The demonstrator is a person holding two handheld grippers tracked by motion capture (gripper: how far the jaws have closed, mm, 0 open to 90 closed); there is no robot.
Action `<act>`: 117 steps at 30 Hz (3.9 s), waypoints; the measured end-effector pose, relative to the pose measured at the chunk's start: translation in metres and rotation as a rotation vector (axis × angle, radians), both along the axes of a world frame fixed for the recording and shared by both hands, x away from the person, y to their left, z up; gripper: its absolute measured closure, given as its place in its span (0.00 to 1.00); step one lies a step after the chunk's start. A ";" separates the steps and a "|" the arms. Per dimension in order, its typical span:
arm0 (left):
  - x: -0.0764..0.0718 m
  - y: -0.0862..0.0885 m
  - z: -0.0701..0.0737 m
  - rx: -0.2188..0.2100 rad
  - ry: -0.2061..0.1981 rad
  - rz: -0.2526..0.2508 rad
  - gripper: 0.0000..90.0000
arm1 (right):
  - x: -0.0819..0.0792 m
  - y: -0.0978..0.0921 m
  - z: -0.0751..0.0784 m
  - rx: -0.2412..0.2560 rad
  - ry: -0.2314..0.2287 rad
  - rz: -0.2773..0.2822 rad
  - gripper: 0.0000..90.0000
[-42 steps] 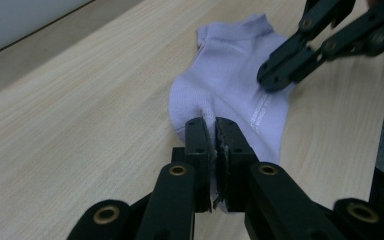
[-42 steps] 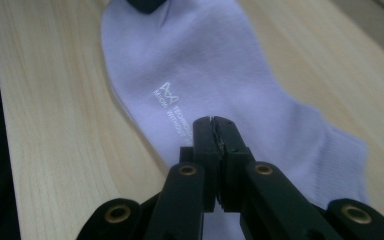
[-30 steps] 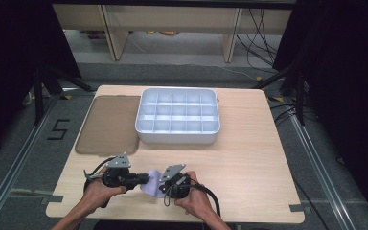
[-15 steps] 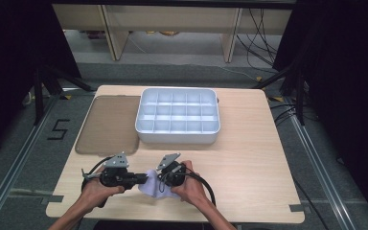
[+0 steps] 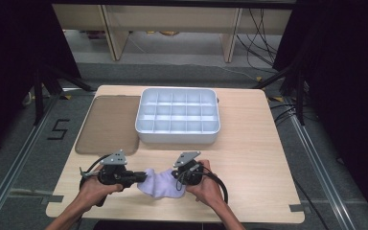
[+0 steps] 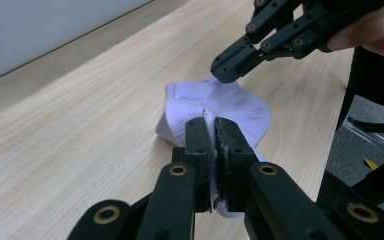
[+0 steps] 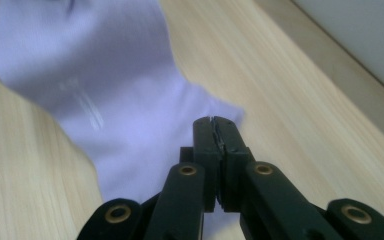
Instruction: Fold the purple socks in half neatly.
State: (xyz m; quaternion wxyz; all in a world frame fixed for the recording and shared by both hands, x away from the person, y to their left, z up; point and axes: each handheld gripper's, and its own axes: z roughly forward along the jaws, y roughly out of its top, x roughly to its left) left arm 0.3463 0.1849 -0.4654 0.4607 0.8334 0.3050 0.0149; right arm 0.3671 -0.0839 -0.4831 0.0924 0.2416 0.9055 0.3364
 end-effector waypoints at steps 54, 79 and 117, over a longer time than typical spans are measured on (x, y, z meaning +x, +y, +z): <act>0.023 -0.057 -0.010 -0.020 0.077 -0.015 0.73 | 0.001 -0.032 -0.007 0.026 0.034 -0.055 0.97; 0.016 -0.077 -0.027 -0.011 0.055 -0.062 0.87 | -0.002 -0.039 0.027 0.069 -0.050 -0.086 0.98; 0.033 -0.062 -0.040 0.112 -0.021 -0.009 0.95 | -0.008 -0.018 0.001 -0.044 0.046 -0.066 1.00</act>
